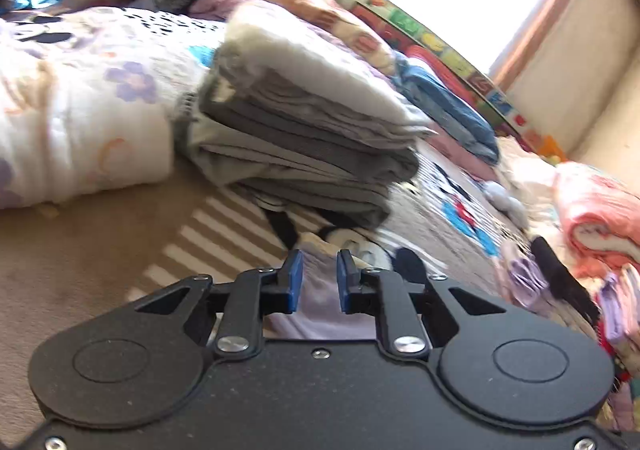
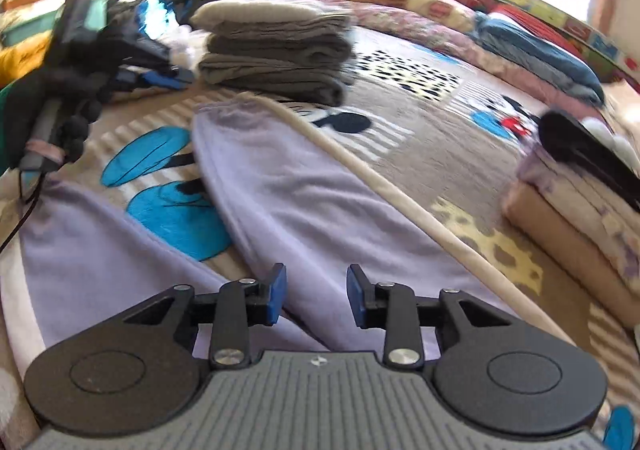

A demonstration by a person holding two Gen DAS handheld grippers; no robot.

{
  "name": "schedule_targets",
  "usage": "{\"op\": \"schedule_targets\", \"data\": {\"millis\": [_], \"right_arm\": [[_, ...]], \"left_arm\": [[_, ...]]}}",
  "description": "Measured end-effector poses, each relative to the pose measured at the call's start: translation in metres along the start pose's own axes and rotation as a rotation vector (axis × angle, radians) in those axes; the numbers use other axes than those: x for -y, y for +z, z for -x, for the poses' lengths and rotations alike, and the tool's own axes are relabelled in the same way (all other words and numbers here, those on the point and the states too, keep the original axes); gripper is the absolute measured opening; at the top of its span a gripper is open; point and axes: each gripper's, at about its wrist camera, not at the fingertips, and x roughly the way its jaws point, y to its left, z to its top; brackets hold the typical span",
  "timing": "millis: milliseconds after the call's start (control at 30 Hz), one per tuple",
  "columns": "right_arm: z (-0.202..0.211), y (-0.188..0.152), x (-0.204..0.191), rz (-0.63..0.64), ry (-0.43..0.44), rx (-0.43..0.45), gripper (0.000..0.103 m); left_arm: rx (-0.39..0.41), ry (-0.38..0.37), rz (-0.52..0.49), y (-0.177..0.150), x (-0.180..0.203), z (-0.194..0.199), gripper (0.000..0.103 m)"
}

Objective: Fold clothes

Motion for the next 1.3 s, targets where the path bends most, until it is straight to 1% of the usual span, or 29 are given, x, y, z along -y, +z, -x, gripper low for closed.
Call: {"op": "schedule_targets", "data": {"millis": [33,67,100,133,200,233,300,367,400,433,467,500,567,600,633,700,767,833,867,967,1000,1033,1067,1100,1133,1167,1233,1267,1300], "right_arm": [[0.000,-0.003,0.009,-0.050,-0.006,0.016,0.032],[-0.002,-0.005,0.012,-0.077,-0.004,0.022,0.031],[-0.005,-0.007,0.013,-0.096,0.003,0.026,0.031],[-0.013,-0.009,0.011,-0.084,0.007,0.000,0.031],[-0.037,-0.015,-0.005,0.014,-0.005,-0.129,0.031],[-0.039,-0.013,-0.008,0.031,-0.015,-0.140,0.031],[-0.036,-0.005,-0.010,0.038,-0.039,-0.122,0.030],[-0.023,0.001,-0.010,0.033,-0.030,-0.045,0.032],[-0.025,0.001,-0.012,0.037,-0.026,-0.045,0.030],[-0.029,0.000,-0.014,0.045,-0.022,-0.063,0.030],[-0.034,-0.001,-0.017,0.053,-0.019,-0.080,0.030],[-0.038,0.001,-0.019,0.065,-0.021,-0.101,0.030],[-0.043,0.005,-0.023,0.092,-0.031,-0.147,0.031],[-0.046,0.008,-0.025,0.105,-0.036,-0.170,0.030],[-0.043,0.012,-0.025,0.109,-0.038,-0.151,0.030],[-0.034,0.025,-0.021,0.072,-0.024,-0.093,0.030],[-0.040,0.035,-0.016,0.063,-0.030,-0.075,0.030],[-0.052,0.046,-0.009,0.041,-0.017,-0.072,0.030],[-0.059,0.051,-0.008,0.023,-0.005,-0.069,0.030],[-0.084,0.073,-0.011,-0.019,0.053,-0.063,0.031],[-0.094,0.081,-0.015,-0.020,0.071,-0.064,0.031],[-0.105,0.089,-0.019,-0.020,0.089,-0.066,0.031],[-0.119,0.094,-0.024,-0.012,0.104,-0.099,0.033],[-0.134,0.097,-0.030,0.000,0.118,-0.144,0.040],[-0.151,0.096,-0.037,0.023,0.124,-0.214,0.044],[-0.158,0.096,-0.042,0.045,0.115,-0.229,0.047],[-0.155,0.098,-0.049,0.063,0.092,-0.210,0.046],[-0.144,0.099,-0.050,0.061,0.086,-0.179,0.042],[-0.130,0.099,-0.051,0.063,0.082,-0.139,0.042]], "left_arm": [[-0.054,-0.015,-0.029,-0.005,0.005,-0.011,0.018],[-0.116,-0.012,-0.052,-0.011,0.008,-0.024,0.029],[-0.172,0.017,-0.059,-0.017,0.006,-0.035,0.039],[-0.201,0.051,-0.067,-0.024,0.004,-0.044,0.040],[-0.197,0.063,-0.085,-0.025,0.005,-0.044,0.039],[-0.190,0.057,-0.092,-0.023,0.007,-0.041,0.039],[-0.156,0.046,-0.111,-0.021,0.010,-0.033,0.039],[-0.136,0.048,-0.113,-0.018,0.011,-0.030,0.039],[-0.148,0.060,-0.108,-0.018,0.008,-0.032,0.040],[-0.159,0.097,-0.103,-0.018,0.003,-0.035,0.042],[-0.166,0.143,-0.098,-0.018,-0.002,-0.039,0.036],[-0.169,0.150,-0.081,-0.017,-0.008,-0.039,0.034],[-0.151,0.124,-0.045,-0.011,-0.012,-0.032,0.034],[-0.114,0.123,-0.052,-0.008,-0.011,-0.025,0.035],[-0.086,0.115,-0.059,-0.006,-0.010,-0.020,0.035],[-0.068,0.042,-0.028,-0.003,-0.010,-0.017,0.035],[-0.079,-0.018,-0.004,-0.004,-0.010,-0.020,0.035],[-0.107,-0.028,0.026,-0.007,-0.012,-0.027,0.036],[-0.127,-0.026,0.048,-0.008,-0.015,-0.031,0.039],[-0.159,-0.064,0.189,-0.008,-0.037,-0.036,0.040],[-0.147,-0.080,0.239,-0.005,-0.044,-0.033,0.042],[-0.117,-0.090,0.265,-0.001,-0.049,-0.027,0.049],[-0.084,-0.096,0.278,0.003,-0.052,-0.021,0.053],[-0.066,-0.101,0.285,0.006,-0.055,-0.017,0.053],[-0.062,-0.108,0.293,0.008,-0.057,-0.014,0.053],[-0.061,-0.115,0.304,0.009,-0.060,-0.012,0.053],[-0.053,-0.123,0.320,0.012,-0.064,-0.007,0.053],[-0.040,-0.119,0.325,0.013,-0.066,-0.002,0.053],[-0.022,-0.115,0.330,0.015,-0.068,0.004,0.053]]}}
